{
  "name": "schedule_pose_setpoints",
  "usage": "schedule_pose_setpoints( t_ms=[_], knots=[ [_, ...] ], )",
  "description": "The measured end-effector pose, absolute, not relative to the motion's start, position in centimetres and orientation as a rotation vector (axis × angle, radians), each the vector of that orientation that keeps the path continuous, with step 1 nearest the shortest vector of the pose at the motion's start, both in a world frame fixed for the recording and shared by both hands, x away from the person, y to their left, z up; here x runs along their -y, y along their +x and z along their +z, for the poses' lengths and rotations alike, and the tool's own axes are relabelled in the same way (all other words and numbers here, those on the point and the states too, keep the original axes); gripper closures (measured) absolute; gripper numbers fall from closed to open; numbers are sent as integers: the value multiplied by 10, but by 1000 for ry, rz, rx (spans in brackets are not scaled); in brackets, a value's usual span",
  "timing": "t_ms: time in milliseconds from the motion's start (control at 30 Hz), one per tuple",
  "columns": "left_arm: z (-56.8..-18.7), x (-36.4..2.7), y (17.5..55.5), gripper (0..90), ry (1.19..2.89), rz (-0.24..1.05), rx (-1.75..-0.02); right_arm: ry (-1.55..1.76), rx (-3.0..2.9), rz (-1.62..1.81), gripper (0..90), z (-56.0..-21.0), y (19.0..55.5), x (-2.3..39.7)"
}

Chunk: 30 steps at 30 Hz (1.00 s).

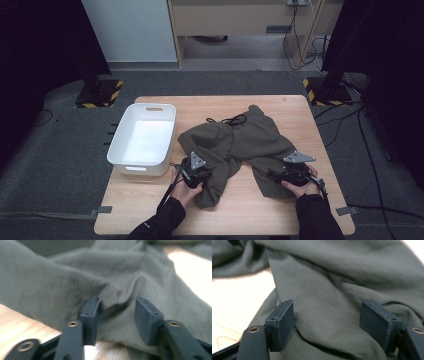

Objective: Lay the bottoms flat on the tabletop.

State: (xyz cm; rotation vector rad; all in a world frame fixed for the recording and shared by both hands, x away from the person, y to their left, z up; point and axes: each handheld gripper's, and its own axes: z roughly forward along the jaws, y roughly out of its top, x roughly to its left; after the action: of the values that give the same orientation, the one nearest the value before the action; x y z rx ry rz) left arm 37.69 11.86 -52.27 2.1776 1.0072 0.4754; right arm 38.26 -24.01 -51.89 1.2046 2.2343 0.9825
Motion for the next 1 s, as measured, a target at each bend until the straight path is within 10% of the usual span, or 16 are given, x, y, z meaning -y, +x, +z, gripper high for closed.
schedule_pose_setpoints(
  t_ms=[300, 533, 1000],
  knots=[
    [-526, -113, 376, 887, 2224, 517, -959, 1218, -2274, 967, 574, -530, 384, 241],
    [-518, -115, 379, 900, 2185, 461, -974, 1231, -2268, 974, 825, -521, 385, 243],
    [-486, -146, 373, 894, 2004, 427, -991, 1282, -2120, 1096, 840, -502, 383, 270]
  ],
)
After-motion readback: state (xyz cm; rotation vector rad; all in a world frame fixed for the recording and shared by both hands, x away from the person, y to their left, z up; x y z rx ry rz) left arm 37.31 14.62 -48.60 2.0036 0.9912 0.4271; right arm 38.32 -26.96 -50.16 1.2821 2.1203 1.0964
